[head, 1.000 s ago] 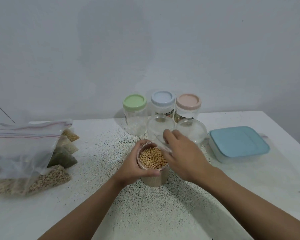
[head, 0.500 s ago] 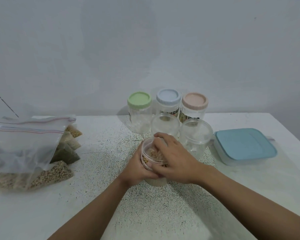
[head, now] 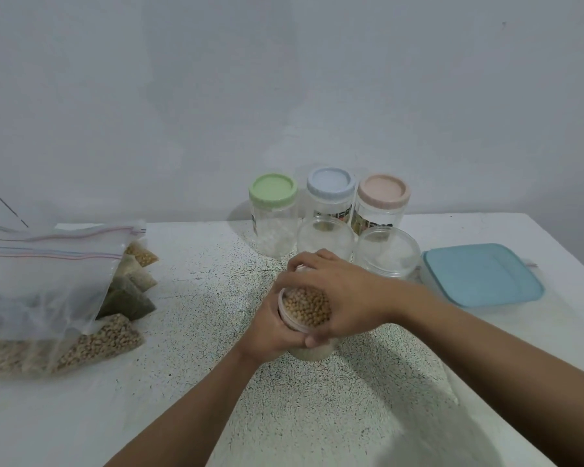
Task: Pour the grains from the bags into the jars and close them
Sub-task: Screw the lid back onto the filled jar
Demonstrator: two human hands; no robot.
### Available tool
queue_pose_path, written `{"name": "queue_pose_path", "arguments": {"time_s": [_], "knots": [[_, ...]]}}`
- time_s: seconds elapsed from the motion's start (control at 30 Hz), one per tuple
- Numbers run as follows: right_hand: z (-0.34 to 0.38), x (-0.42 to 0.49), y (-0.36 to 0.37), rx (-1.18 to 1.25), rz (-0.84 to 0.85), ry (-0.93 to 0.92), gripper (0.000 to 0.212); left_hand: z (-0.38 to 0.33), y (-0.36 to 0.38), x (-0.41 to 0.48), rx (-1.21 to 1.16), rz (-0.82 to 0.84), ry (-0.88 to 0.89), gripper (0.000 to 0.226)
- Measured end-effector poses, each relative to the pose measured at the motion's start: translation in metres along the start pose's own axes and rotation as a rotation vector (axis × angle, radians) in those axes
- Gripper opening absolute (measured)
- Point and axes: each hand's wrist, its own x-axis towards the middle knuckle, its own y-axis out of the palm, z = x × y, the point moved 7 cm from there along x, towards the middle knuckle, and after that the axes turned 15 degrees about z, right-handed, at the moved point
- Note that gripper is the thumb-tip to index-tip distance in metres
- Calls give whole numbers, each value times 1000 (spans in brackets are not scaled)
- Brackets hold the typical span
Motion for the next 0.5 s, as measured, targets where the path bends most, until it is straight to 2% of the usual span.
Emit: {"name": "queue_pose_path", "arguments": {"time_s": [0.1,0.33,0.5], "knots": [[-1,2,-6,-22,41,43,88,-3,0,-2,28,-24,-6,96],[-1,5,-8,-158,-12,292,96,-13,9,0,-32,44,89,96],[3,3,-8,-273,-14,399,103,-7,6,-1,-23,30,53,93]]}}
